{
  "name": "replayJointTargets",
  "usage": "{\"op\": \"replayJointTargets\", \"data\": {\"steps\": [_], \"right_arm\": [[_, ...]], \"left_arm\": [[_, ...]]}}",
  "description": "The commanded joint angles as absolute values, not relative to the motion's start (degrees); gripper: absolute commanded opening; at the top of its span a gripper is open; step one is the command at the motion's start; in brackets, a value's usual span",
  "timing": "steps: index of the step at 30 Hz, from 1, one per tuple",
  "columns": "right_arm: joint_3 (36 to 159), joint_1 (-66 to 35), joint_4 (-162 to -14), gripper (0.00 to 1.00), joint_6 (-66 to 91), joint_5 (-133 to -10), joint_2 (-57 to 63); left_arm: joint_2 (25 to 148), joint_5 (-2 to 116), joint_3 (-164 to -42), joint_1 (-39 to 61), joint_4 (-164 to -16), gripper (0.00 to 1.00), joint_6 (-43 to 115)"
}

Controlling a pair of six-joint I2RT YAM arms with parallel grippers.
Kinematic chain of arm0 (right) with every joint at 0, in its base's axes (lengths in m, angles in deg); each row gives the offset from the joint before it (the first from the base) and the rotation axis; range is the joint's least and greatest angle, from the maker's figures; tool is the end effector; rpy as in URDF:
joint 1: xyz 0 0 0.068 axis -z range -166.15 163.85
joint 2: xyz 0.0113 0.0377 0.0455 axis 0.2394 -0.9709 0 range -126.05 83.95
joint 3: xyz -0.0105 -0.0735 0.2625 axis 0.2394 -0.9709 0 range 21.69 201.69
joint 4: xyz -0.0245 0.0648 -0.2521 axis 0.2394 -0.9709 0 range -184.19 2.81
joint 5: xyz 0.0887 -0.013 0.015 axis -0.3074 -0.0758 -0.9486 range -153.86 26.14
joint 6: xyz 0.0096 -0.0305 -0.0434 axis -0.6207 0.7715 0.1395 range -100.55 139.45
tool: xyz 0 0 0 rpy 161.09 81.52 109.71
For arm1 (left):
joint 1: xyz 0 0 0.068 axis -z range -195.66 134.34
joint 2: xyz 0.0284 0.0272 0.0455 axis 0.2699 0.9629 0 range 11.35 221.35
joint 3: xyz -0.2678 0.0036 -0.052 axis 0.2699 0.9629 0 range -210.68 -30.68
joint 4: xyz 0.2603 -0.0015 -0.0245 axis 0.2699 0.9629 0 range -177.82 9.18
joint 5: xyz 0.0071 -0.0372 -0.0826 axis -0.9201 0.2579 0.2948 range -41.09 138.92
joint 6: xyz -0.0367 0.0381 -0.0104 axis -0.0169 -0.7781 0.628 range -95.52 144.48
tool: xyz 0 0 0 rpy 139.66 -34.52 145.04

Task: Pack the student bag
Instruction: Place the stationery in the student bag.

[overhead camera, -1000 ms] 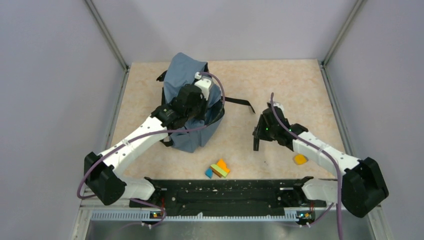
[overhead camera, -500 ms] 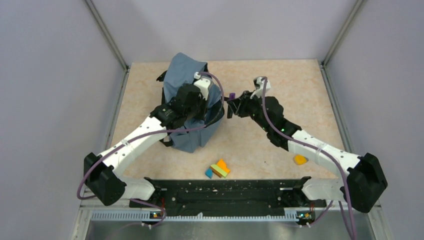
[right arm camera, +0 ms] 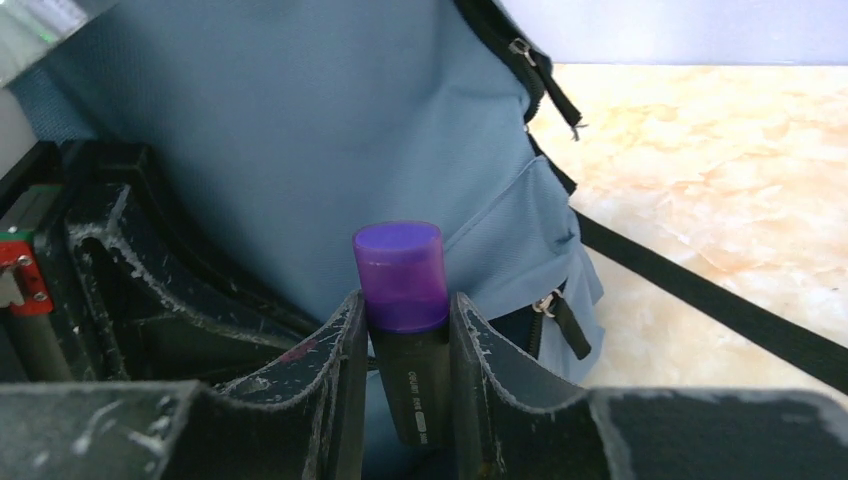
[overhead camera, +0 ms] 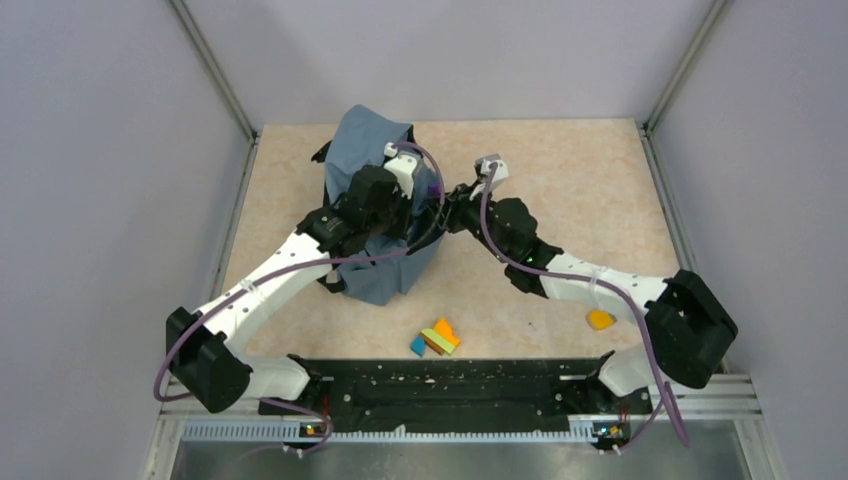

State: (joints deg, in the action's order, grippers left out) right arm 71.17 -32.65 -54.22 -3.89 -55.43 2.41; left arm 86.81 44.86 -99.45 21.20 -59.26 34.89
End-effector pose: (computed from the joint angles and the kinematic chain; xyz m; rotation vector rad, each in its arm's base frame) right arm 0.2308 0.2356 0.2971 -0.2057 1.6052 0.8409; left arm 0.2362 -0.1740 0.3369 0.4662 2.1612 -0.3873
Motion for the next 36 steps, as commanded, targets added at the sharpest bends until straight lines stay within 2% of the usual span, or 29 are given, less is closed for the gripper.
{"op": "replayJointTargets", "data": {"steps": [1, 13, 14, 20, 26, 32, 36], "right_arm": [[69.7, -34.3, -48.4, 0.0, -5.0, -56.5, 2.2], [66.0, -36.8, -50.7, 0.0, -9.2, -56.0, 0.7], [66.2, -36.8, -50.8, 0.02, -9.3, -56.1, 0.3], [66.9, -36.8, -52.0, 0.39, -8.5, -55.9, 0.6], [66.7, -36.8, -53.7, 0.57, -6.9, -54.3, 2.7], [67.4, -36.8, -59.0, 0.6, -4.2, -51.4, 6.9], [65.5, -36.6, -66.6, 0.64, -2.7, -44.7, 12.5]], "left_arm": [[84.6, 45.8, -99.1, 20.3, -58.7, 0.05, 36.4], [84.4, 46.0, -99.1, 19.9, -58.7, 0.05, 36.4], [84.5, 46.1, -99.1, 19.9, -58.7, 0.05, 36.4], [84.3, 45.9, -99.1, 19.9, -58.7, 0.05, 36.3], [84.2, 45.8, -99.1, 19.9, -58.7, 0.05, 36.3], [84.4, 45.6, -99.1, 19.6, -58.7, 0.05, 36.3], [84.4, 45.9, -99.0, 19.5, -58.7, 0.05, 36.1]]}}
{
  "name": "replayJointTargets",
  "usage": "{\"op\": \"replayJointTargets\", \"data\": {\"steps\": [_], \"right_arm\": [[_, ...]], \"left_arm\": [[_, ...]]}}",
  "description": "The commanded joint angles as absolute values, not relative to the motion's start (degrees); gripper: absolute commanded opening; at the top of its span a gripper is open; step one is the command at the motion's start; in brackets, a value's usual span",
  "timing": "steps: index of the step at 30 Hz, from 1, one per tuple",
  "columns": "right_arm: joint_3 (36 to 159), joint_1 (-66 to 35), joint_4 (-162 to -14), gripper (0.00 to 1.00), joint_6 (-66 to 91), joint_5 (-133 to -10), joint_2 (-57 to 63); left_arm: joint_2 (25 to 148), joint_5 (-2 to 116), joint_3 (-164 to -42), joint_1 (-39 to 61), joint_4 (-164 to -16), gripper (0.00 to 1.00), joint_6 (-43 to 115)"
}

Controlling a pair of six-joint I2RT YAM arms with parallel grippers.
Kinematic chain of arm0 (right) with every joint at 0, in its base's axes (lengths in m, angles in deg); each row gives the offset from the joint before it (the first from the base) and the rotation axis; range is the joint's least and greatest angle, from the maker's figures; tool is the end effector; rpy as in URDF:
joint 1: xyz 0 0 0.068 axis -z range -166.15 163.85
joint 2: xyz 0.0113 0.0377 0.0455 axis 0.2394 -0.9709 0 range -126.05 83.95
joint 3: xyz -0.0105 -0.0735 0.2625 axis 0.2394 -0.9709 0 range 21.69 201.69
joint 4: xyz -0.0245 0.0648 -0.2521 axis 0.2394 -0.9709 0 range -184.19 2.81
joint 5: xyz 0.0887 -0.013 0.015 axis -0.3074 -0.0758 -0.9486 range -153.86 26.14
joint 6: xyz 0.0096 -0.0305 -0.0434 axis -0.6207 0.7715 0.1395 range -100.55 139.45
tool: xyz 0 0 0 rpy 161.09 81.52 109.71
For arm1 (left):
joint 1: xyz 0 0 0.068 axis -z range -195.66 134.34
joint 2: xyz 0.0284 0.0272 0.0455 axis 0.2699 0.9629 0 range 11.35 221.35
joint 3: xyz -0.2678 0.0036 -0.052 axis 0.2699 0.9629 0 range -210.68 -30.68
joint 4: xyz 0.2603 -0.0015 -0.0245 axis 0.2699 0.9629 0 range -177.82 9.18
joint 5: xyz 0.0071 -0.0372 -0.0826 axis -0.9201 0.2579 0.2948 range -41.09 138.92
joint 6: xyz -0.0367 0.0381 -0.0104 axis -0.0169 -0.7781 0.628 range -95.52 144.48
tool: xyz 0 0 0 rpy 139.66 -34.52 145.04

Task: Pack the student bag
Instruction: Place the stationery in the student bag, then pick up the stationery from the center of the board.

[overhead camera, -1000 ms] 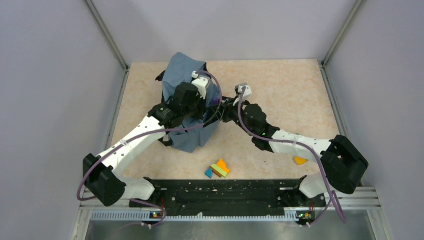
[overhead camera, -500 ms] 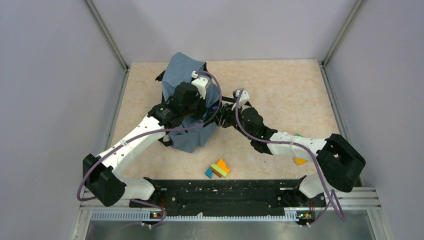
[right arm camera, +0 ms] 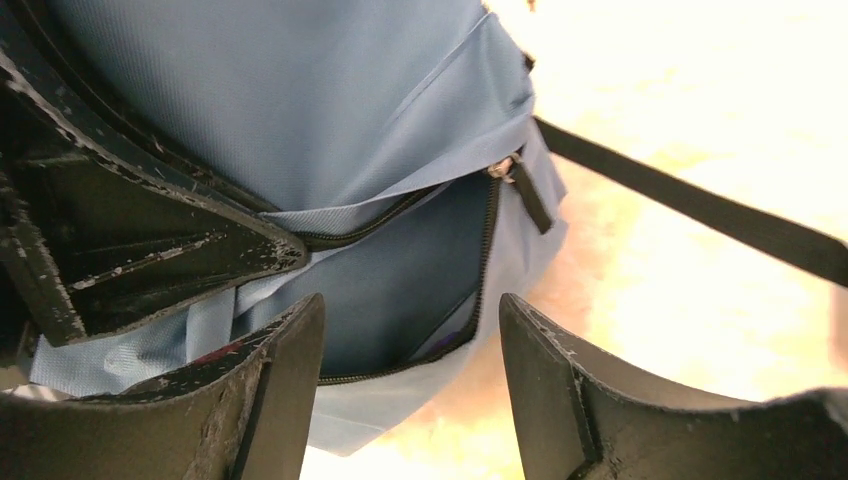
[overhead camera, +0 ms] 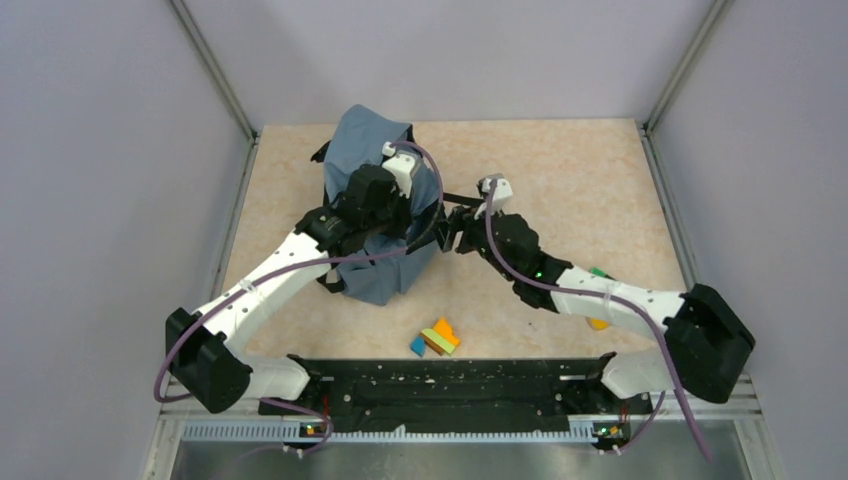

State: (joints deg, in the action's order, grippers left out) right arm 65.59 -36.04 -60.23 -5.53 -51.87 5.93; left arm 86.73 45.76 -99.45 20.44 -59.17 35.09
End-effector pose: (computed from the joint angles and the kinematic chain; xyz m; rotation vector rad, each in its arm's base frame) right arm 0.2051 0.2320 0.2704 -0.2193 1.7444 0.7927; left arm 0.2378 -0.1711 0.3371 0.4574 2.1656 -0.3983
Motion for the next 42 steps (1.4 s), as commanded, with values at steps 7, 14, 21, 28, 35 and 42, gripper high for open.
{"op": "replayJointTargets", "data": {"steps": [7, 14, 21, 28, 35, 42], "right_arm": [[57.9, -28.1, -82.7, 0.66, -6.7, -40.1, 24.7], [53.0, -12.6, -100.6, 0.68, -13.5, -39.3, 31.1], [46.6, -0.3, -102.4, 0.73, -15.8, -43.1, 35.9], [45.3, 4.2, -99.5, 0.75, -16.8, -46.9, 31.8], [45.7, 4.9, -95.8, 0.74, -14.1, -51.9, 27.4], [48.9, 4.9, -99.2, 0.68, -11.0, -59.0, 22.8]], "left_arm": [[84.5, 46.1, -99.0, 19.3, -58.7, 0.05, 36.1], [84.7, 47.0, -99.1, 19.1, -58.8, 0.05, 36.3], [84.2, 48.0, -99.1, 19.1, -58.8, 0.05, 36.7], [83.7, 48.4, -99.0, 19.1, -59.0, 0.05, 36.8], [83.3, 48.0, -98.9, 19.2, -59.0, 0.06, 36.8], [83.5, 48.3, -98.9, 19.1, -59.1, 0.06, 36.8]]}}
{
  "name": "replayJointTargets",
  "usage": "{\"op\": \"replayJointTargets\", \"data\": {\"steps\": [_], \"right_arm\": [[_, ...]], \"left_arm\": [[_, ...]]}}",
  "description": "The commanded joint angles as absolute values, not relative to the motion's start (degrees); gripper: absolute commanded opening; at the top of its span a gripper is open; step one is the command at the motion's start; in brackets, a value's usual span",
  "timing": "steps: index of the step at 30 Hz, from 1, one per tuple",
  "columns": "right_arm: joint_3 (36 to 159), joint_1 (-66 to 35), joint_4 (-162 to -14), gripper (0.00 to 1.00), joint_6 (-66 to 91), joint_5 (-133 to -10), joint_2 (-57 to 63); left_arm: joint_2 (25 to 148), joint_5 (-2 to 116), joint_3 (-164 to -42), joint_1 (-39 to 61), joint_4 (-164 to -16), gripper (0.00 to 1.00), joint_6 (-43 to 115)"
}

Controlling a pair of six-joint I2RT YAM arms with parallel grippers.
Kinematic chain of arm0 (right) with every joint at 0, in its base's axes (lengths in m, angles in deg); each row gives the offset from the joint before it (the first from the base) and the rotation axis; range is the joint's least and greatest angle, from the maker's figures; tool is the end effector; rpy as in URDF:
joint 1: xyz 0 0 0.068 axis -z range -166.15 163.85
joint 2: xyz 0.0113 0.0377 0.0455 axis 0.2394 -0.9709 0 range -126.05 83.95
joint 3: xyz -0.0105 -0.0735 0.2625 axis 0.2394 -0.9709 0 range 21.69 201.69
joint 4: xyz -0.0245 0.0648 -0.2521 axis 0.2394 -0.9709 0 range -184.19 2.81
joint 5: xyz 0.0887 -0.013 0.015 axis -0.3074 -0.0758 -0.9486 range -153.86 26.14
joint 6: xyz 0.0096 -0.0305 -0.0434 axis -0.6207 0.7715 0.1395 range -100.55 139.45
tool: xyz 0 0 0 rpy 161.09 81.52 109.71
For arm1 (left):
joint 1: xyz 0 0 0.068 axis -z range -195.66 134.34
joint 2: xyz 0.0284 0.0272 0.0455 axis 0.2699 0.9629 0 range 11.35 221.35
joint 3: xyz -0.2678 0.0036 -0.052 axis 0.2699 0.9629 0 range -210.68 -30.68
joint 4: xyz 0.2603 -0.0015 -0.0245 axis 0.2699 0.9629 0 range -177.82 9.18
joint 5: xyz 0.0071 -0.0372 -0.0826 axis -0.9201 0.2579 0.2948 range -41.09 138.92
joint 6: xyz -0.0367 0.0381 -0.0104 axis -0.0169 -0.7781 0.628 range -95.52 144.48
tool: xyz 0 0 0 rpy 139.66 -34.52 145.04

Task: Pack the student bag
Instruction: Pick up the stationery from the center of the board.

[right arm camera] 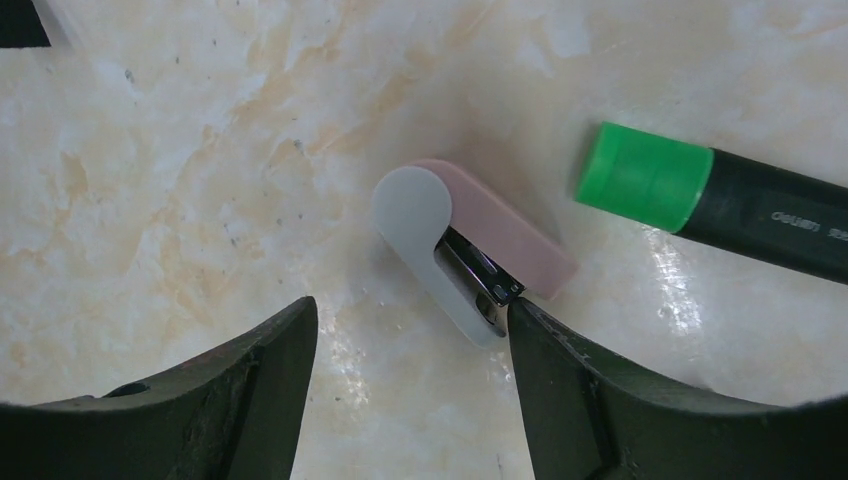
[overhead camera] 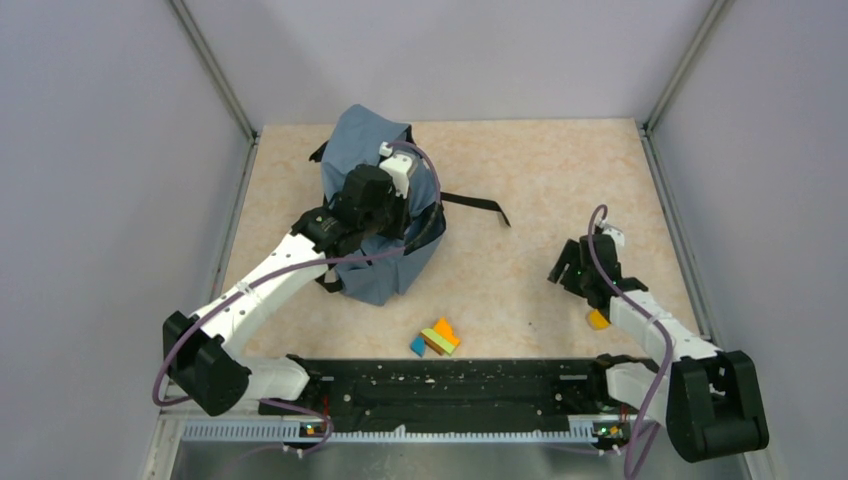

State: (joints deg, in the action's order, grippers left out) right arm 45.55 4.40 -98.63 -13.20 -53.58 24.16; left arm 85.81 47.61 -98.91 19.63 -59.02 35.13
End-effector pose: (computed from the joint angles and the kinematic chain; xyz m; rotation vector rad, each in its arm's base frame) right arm 0.1930 0.0257 0.1663 0.5610 2.3177 0.1338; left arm 0.2363 -0.1663 0.3380 0.4596 2.1661 -0.4264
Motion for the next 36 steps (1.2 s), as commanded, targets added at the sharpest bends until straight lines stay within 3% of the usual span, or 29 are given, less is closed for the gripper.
{"op": "replayJointTargets", "data": {"steps": [1, 7, 15, 23, 29, 36], "right_arm": [[48.9, 4.8, -99.2, 0.66, -11.2, -60.6, 22.7], [49.3, 1.3, -98.8, 0.61, -12.5, -55.7, 22.0], [50.3, -1.4, -97.5, 0.4, -12.7, -48.2, 18.3], [51.6, -3.6, -97.0, 0.27, -13.4, -41.4, 14.4], [51.4, -3.9, -95.5, 0.19, -13.1, -40.6, 13.9], [51.4, -4.0, -95.1, 0.0, -11.4, -42.2, 14.7]], "left_arm": [[83.5, 48.3, -98.9, 19.1, -59.1, 0.06, 36.8], [83.5, 48.4, -98.9, 19.1, -59.0, 0.06, 36.8], [83.3, 48.4, -99.0, 19.1, -59.0, 0.06, 36.8], [83.3, 48.5, -99.0, 19.1, -59.0, 0.06, 36.8], [83.2, 48.5, -99.0, 19.1, -59.1, 0.06, 36.8], [83.1, 48.3, -99.0, 19.1, -59.1, 0.06, 36.7]]}}
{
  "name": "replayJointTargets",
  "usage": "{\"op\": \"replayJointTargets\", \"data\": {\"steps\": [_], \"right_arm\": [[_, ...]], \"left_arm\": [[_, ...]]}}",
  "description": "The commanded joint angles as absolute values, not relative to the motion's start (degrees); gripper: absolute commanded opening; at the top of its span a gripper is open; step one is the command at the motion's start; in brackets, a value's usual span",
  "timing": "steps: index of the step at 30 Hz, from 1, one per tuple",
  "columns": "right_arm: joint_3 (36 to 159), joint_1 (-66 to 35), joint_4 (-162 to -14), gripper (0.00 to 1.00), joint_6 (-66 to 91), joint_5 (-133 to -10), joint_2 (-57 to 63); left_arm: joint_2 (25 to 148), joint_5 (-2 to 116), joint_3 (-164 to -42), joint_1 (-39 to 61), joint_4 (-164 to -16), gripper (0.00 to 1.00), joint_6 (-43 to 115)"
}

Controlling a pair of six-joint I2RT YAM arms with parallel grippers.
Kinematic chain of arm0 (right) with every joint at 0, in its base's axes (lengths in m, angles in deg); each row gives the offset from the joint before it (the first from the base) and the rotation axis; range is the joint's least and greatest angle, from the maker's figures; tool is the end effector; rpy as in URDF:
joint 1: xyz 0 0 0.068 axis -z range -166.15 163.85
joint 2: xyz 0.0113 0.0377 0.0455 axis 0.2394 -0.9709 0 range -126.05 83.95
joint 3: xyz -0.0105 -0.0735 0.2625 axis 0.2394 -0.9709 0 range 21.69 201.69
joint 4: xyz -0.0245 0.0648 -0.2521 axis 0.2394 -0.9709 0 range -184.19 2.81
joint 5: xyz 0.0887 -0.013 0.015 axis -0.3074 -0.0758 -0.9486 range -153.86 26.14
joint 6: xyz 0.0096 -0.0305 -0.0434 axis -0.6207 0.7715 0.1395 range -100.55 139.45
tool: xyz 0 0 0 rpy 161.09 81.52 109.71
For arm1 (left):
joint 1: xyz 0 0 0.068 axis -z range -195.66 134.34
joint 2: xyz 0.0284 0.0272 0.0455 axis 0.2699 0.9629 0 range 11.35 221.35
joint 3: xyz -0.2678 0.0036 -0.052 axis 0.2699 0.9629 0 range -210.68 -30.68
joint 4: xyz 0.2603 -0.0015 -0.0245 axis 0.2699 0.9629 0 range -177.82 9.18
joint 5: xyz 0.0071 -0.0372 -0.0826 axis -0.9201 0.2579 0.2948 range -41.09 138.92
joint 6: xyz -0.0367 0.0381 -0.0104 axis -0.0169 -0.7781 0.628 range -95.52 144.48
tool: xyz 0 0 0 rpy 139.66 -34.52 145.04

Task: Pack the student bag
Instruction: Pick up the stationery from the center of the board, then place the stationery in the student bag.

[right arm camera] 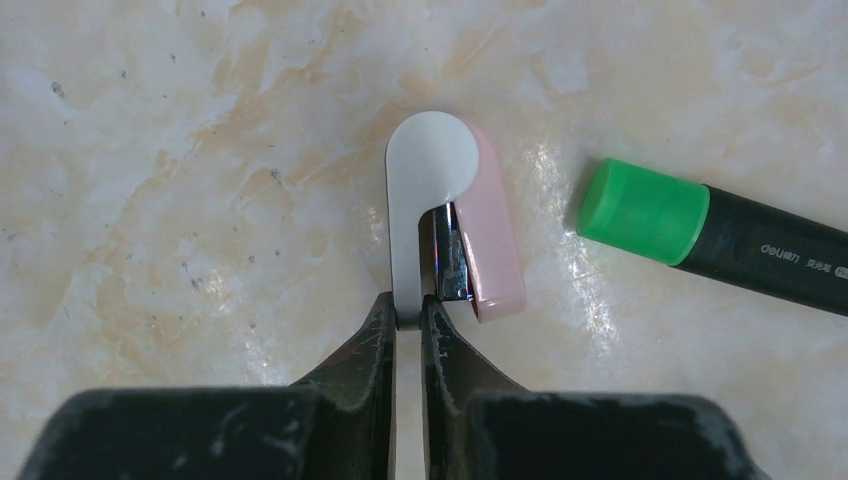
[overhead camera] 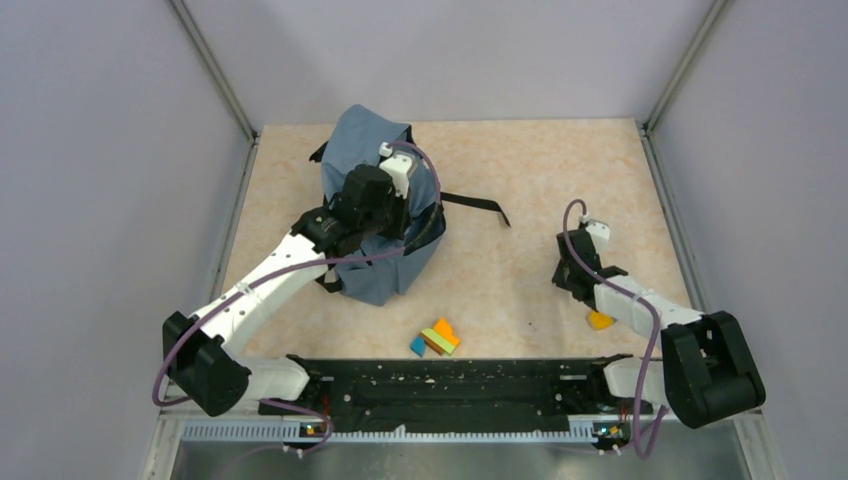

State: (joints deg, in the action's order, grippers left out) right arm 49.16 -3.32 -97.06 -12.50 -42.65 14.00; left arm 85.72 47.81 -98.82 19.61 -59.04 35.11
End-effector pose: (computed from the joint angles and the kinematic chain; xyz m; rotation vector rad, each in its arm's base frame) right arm 0.2103 0.0515 0.1554 0.4600 2.3579 -0.0687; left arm 0.2360 -0.1661 0.3379 0.4616 2.1659 -0.4298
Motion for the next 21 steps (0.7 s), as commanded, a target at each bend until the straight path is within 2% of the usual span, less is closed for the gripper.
{"op": "replayJointTargets", "data": {"steps": [1, 7, 12, 21], "right_arm": [[51.4, -4.1, -95.0, 0.0, -10.9, -42.7, 15.4], [53.7, -7.3, -96.8, 0.0, -7.7, -47.8, 19.9], [58.3, -13.2, -95.4, 0.0, -6.0, -57.9, 24.1], [71.5, -30.5, -90.2, 0.0, 0.9, -66.2, 18.4]], "left_arm": [[83.1, 48.3, -99.0, 19.1, -59.1, 0.06, 36.7], [82.9, 47.9, -98.9, 19.1, -59.0, 0.06, 36.7], [82.9, 47.7, -98.9, 19.1, -59.1, 0.06, 36.6], [82.5, 47.6, -98.9, 19.1, -59.2, 0.06, 36.6]]}}
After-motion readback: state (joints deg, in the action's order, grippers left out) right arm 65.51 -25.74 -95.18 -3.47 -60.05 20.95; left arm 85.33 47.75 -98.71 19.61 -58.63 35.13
